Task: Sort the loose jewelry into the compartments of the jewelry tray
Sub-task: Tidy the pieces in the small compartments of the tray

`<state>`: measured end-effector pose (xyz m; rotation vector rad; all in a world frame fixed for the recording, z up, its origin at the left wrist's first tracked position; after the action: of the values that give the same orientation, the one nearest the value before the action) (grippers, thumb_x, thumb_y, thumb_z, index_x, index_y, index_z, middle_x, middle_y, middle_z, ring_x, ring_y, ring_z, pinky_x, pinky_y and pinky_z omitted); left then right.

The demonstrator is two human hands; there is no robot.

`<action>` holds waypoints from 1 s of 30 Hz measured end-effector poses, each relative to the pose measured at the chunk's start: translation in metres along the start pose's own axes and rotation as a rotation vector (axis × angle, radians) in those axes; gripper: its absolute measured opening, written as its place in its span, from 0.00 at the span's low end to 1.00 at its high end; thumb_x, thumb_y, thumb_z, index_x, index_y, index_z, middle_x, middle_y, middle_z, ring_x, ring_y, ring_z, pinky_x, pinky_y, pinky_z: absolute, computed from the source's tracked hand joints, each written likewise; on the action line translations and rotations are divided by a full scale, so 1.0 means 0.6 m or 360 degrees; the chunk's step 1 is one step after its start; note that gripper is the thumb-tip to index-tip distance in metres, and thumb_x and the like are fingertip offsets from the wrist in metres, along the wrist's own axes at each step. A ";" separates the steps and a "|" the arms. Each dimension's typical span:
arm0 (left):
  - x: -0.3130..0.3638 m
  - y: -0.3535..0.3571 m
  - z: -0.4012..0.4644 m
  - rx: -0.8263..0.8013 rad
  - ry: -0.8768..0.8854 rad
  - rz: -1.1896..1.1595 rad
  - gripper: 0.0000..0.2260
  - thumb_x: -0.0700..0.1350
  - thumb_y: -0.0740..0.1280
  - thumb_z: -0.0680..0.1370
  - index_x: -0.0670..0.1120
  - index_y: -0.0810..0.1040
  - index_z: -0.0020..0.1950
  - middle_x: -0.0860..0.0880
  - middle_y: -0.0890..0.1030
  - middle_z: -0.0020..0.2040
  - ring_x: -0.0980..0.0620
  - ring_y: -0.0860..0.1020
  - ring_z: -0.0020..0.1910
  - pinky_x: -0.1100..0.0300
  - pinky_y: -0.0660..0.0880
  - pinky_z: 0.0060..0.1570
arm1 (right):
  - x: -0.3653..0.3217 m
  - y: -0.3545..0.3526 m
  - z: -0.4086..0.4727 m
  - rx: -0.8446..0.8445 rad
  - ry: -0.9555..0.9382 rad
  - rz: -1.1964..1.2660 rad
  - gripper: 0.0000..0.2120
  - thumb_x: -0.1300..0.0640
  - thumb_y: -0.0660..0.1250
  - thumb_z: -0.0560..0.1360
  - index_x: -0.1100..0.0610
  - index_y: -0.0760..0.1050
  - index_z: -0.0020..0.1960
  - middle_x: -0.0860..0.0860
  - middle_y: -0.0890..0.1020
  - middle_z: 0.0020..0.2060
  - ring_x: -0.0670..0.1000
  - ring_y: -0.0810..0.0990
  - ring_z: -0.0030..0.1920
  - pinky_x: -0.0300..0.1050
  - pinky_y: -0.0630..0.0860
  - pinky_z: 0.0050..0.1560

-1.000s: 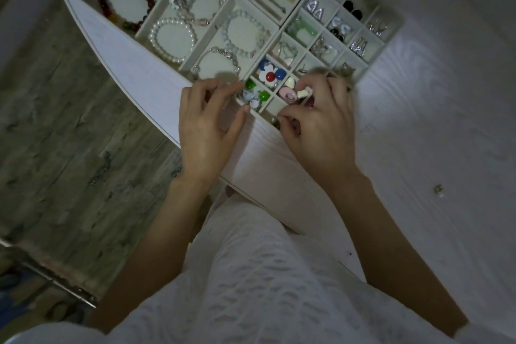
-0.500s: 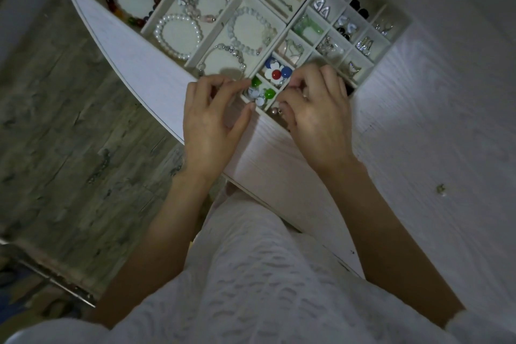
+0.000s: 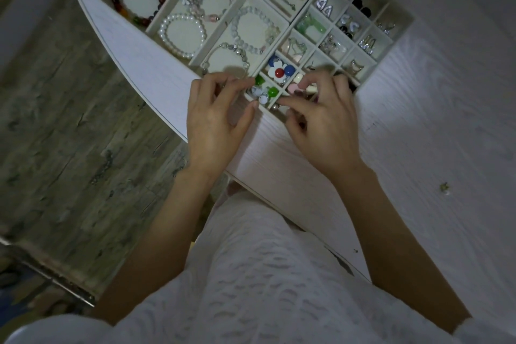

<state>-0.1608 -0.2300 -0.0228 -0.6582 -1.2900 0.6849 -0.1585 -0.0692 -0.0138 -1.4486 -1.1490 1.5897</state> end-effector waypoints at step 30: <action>-0.002 0.001 0.002 -0.0023 0.0002 0.0008 0.12 0.44 0.70 0.76 0.43 0.80 0.58 0.41 0.77 0.52 0.50 0.68 0.53 0.74 0.59 0.54 | -0.011 -0.003 0.011 0.0191 -0.0064 -0.0048 0.05 0.63 0.71 0.68 0.61 0.82 0.43 0.55 0.79 0.47 0.52 0.67 0.52 0.46 0.70 0.52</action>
<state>-0.1621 -0.2305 -0.0236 -0.6738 -1.2937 0.6795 -0.1640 -0.0758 -0.0099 -1.3215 -1.0738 1.6444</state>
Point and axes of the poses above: each hand's wrist, its own z-axis towards the middle knuckle, its own y-axis out of the palm, x = y × z, the point moved 7 cm from there along z, towards the middle knuckle
